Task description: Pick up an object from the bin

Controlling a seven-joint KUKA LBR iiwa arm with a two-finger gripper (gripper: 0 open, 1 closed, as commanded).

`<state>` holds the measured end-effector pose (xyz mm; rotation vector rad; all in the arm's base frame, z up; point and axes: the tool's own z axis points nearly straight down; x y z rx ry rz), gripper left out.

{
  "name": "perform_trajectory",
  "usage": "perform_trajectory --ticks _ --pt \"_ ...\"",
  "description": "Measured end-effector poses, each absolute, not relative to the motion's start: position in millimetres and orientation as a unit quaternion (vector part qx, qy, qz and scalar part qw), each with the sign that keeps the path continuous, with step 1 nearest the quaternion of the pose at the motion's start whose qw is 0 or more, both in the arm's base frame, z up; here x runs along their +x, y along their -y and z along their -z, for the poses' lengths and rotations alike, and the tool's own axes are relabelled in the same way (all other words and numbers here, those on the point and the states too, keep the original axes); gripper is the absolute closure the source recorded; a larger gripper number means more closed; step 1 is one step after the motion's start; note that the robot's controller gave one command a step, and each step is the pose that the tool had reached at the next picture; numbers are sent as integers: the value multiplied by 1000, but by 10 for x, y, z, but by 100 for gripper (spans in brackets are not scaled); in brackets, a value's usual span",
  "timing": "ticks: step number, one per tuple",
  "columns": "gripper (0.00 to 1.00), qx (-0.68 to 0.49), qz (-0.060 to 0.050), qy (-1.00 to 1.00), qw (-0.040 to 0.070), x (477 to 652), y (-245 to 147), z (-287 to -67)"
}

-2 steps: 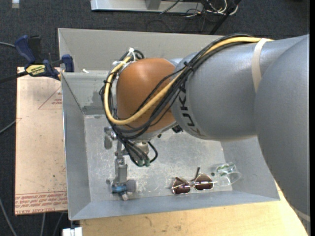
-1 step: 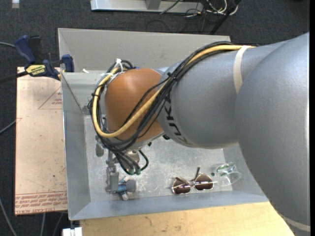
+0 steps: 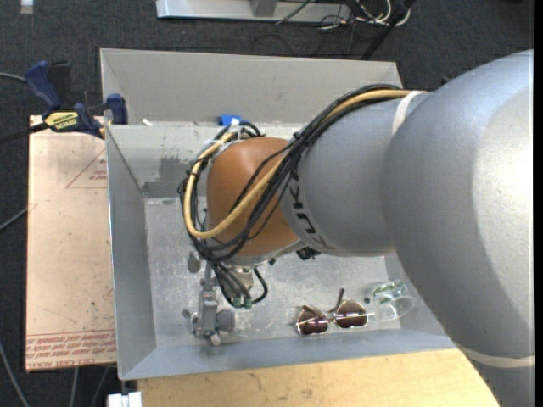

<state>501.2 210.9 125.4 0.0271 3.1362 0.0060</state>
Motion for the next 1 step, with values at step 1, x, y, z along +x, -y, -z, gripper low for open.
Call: perform_trajectory --ticks 1 --pt "0 -19 1 -1000 -3 5038 -1902 -988"
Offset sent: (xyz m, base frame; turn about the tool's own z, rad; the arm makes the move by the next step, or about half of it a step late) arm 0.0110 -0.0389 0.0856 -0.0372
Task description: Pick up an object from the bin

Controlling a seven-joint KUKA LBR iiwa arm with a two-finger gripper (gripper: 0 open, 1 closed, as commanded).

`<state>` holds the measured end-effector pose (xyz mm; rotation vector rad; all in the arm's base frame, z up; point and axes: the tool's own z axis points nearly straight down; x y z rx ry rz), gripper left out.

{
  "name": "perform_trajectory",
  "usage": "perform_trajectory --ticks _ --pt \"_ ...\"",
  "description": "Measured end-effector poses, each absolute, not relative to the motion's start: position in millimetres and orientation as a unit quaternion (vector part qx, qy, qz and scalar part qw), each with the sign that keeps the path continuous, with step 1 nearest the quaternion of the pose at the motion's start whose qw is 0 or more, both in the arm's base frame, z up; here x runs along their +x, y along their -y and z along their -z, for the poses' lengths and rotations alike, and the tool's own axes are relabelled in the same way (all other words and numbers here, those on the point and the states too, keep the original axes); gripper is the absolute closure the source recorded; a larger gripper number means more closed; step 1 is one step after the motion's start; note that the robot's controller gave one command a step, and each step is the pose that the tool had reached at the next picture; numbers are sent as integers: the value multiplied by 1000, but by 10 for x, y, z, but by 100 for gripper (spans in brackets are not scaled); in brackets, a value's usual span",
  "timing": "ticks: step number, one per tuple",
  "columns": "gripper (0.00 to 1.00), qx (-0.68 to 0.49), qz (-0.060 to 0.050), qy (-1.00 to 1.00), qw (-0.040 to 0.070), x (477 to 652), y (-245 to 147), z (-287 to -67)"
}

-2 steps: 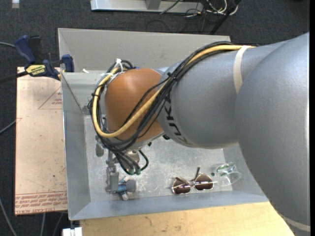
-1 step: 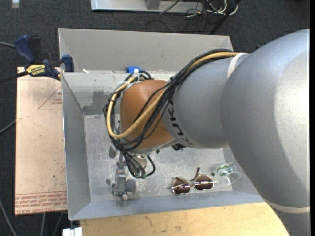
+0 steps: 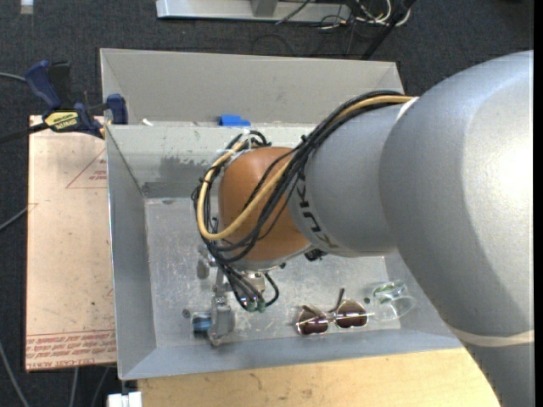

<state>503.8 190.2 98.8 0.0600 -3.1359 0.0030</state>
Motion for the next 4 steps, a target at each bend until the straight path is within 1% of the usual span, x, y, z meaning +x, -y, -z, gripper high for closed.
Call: perform_trajectory --ticks 1,2,3,4 --pt "0 43 -1 999 4 5063 -1815 -1386" --pt "0 49 3 999 -9 5019 -1556 -1477" --pt "0 58 0 998 -4 4986 -1463 -1221" --pt "0 127 2 992 2 5106 -1370 -1026"
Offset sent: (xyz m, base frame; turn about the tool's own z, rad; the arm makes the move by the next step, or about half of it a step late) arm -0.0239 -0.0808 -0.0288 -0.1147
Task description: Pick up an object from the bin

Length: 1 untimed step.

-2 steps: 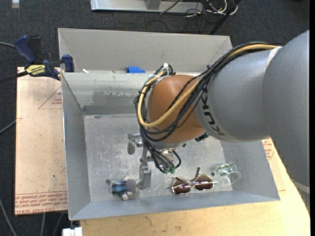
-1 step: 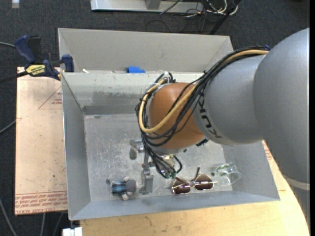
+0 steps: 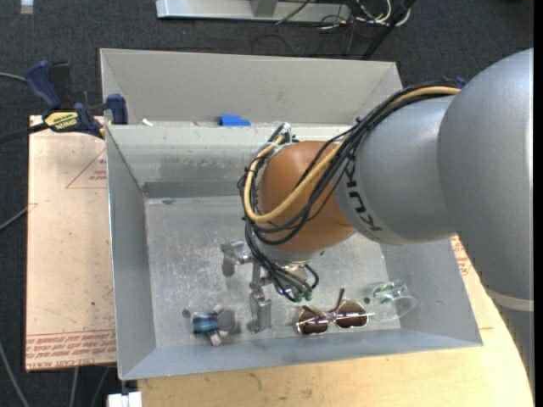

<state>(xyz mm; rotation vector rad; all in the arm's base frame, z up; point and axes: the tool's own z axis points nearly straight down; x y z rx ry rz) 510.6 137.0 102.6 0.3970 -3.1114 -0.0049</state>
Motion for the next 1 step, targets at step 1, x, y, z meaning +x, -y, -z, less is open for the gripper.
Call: perform_trajectory --ticks 1 --pt "0 118 -1 993 -2 5144 -1631 -895"
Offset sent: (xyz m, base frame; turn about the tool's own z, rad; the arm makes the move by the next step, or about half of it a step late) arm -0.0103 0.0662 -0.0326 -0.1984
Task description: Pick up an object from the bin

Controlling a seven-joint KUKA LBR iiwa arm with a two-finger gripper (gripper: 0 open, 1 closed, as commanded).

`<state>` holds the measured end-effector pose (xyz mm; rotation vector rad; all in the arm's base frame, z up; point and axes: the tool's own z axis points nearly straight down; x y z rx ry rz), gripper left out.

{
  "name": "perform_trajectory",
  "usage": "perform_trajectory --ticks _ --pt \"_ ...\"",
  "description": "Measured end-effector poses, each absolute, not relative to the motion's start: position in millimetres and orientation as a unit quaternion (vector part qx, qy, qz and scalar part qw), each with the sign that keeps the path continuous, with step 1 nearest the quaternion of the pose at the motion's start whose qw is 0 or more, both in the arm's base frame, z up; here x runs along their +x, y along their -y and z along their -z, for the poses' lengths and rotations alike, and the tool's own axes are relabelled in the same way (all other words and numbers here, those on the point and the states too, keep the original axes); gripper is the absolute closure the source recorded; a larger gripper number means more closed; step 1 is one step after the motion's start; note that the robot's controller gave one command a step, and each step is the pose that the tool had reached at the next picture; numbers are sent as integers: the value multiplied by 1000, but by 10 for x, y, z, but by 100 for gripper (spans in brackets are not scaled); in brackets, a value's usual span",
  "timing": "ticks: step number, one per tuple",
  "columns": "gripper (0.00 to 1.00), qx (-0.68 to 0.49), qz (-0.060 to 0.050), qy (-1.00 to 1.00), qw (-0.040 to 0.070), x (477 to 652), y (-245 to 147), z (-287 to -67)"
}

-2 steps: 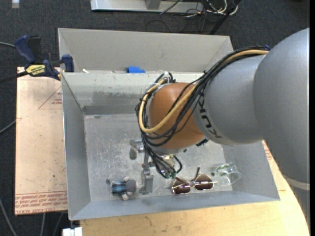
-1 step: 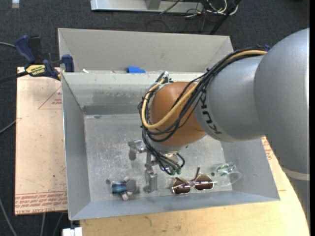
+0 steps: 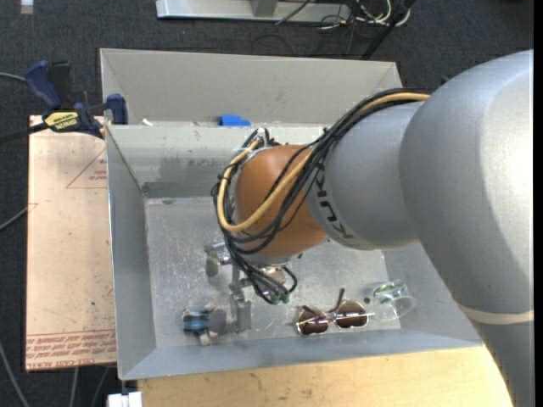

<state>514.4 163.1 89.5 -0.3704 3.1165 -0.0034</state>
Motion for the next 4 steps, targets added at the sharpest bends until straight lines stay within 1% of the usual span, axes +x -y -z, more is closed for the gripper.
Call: perform_trajectory --ticks 1,2,3,4 --pt "0 -158 -2 -988 0 5053 -1963 -791" --pt "0 -239 -1 -971 1 5170 -2109 -712" --pt "100 -259 -1 -966 -2 5023 -2367 -689" --pt "100 -259 -1 -966 -2 5024 -2366 -689"
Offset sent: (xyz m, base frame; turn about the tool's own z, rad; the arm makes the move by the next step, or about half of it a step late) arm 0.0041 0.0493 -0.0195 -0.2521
